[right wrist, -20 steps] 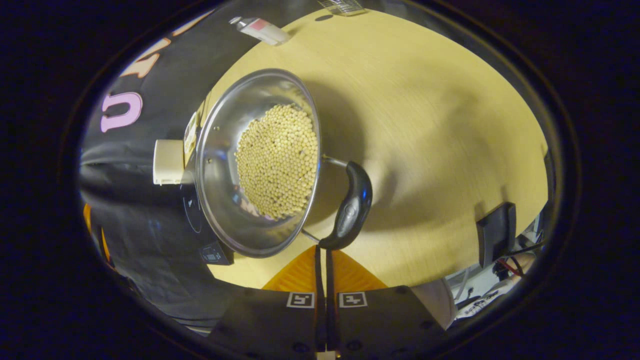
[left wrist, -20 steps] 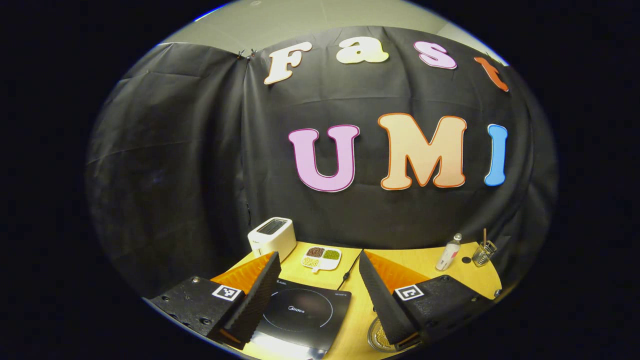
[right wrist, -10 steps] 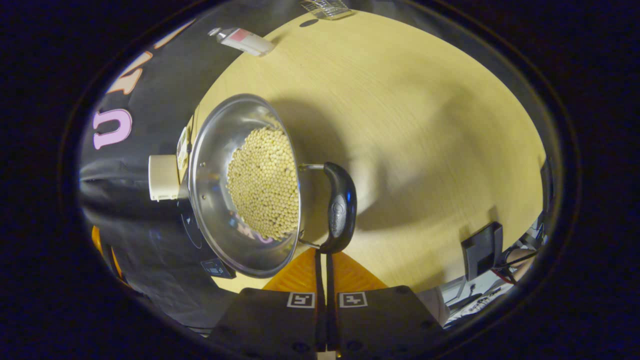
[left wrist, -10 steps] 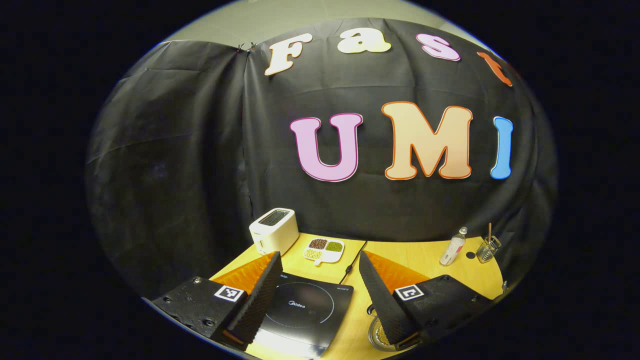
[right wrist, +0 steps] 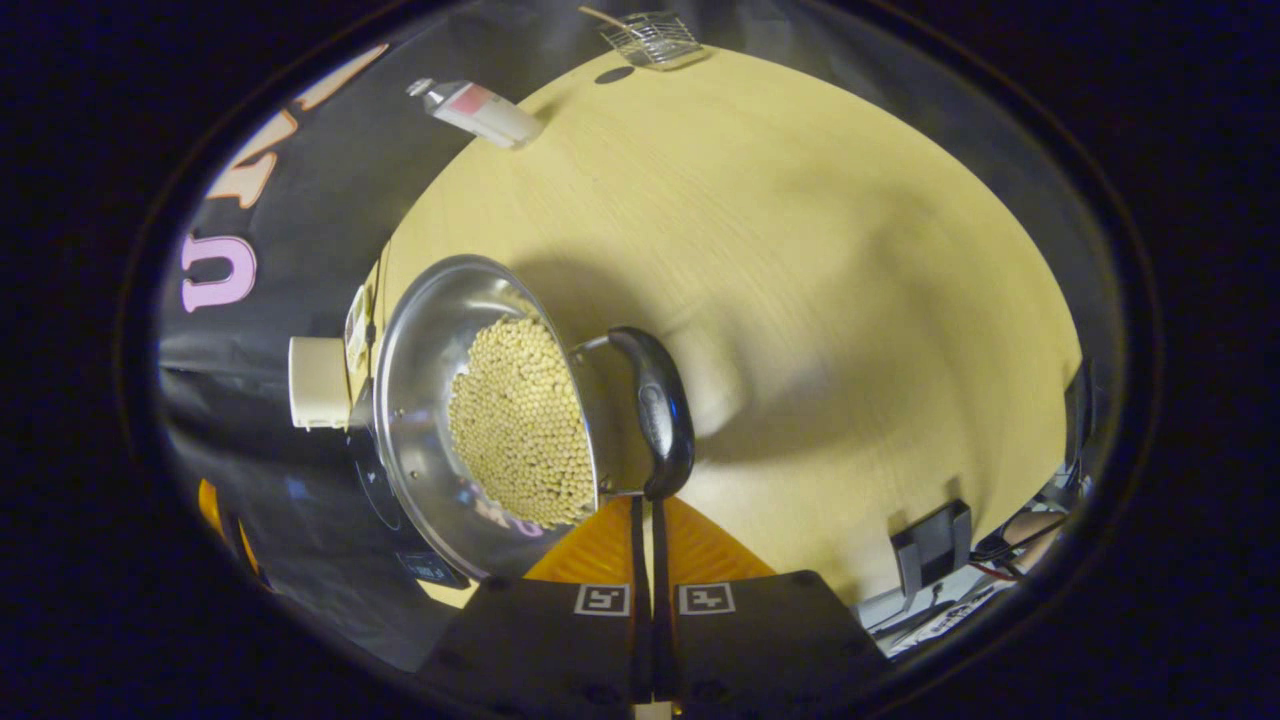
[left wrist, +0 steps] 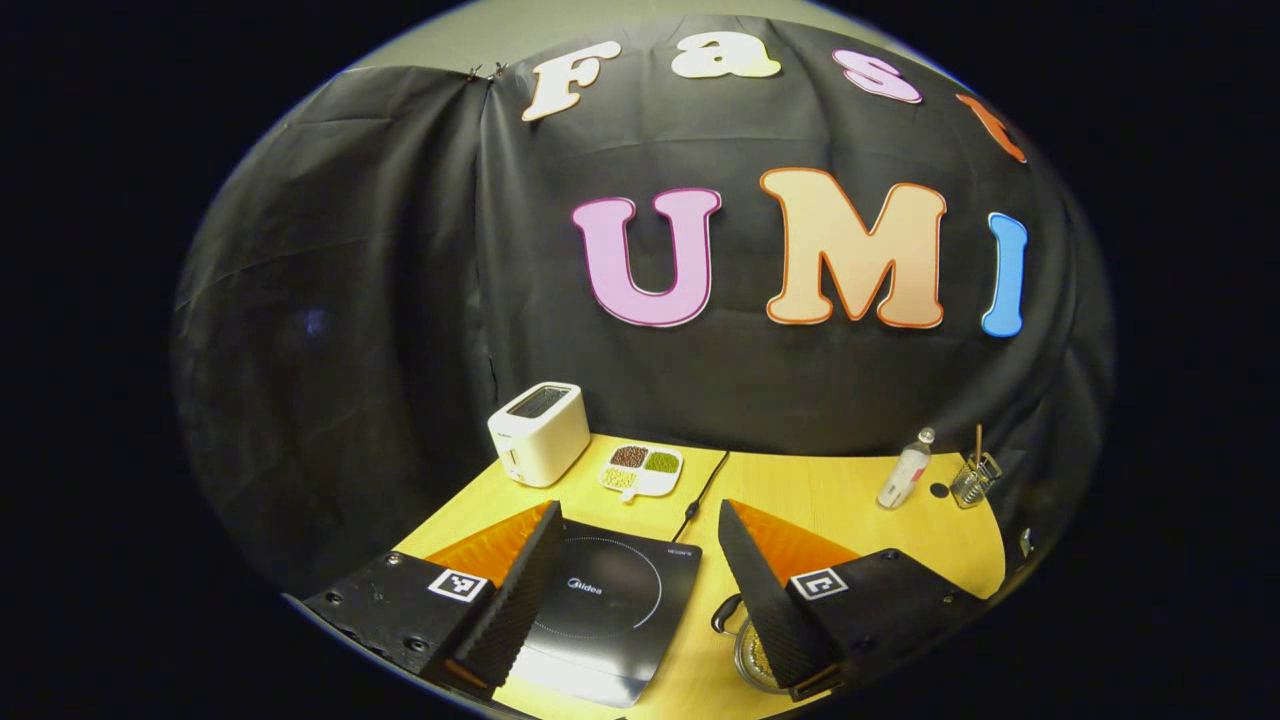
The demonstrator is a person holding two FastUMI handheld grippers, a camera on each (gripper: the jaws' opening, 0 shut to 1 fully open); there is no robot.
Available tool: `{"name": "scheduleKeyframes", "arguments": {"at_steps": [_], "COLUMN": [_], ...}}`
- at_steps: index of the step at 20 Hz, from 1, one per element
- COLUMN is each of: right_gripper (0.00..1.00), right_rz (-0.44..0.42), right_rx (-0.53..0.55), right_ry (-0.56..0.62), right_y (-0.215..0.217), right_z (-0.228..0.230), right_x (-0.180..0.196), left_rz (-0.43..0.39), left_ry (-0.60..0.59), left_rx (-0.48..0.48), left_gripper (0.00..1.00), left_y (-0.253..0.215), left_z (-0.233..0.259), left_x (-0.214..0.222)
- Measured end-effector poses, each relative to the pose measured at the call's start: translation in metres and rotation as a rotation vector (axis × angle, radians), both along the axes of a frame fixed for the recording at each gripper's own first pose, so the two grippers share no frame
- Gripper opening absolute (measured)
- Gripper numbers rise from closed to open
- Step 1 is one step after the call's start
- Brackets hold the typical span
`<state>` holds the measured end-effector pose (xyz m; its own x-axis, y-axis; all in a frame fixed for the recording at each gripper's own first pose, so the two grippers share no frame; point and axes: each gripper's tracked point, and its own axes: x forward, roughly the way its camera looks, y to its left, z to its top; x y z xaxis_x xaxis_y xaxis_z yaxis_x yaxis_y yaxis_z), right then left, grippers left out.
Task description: First push the handle of the pot to place it horizontally, then grasp the pot with both hands and set it on the induction cooktop.
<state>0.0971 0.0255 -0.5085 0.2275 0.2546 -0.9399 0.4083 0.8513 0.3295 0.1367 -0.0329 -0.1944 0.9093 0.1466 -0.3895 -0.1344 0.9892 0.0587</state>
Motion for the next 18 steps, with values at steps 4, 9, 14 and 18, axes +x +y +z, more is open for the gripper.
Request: {"name": "scheduleKeyframes", "arguments": {"at_steps": [4,9,14,18], "right_gripper": [0.04,0.04,0.04,0.03], "right_rz": [-0.004,0.025,0.049,0.062], "right_rx": [0.009,0.009,0.005,-0.004], "right_ry": [0.004,-0.003,-0.011,-0.029], "right_y": [-0.007,-0.01,-0.013,-0.017], "right_z": [-0.003,-0.004,-0.009,-0.011], "right_x": [0.009,0.024,0.029,0.039], "left_rz": [0.015,0.025,0.015,0.009], "left_ry": [0.042,0.099,0.156,0.205], "left_rx": [-0.012,-0.021,-0.032,-0.052], "left_gripper": [0.94,0.95,0.95,0.95], "left_y": [0.001,-0.003,-0.01,-0.015], "left_z": [-0.017,-0.037,-0.059,-0.076], "left_x": [-0.007,-0.011,-0.018,-0.025]}}
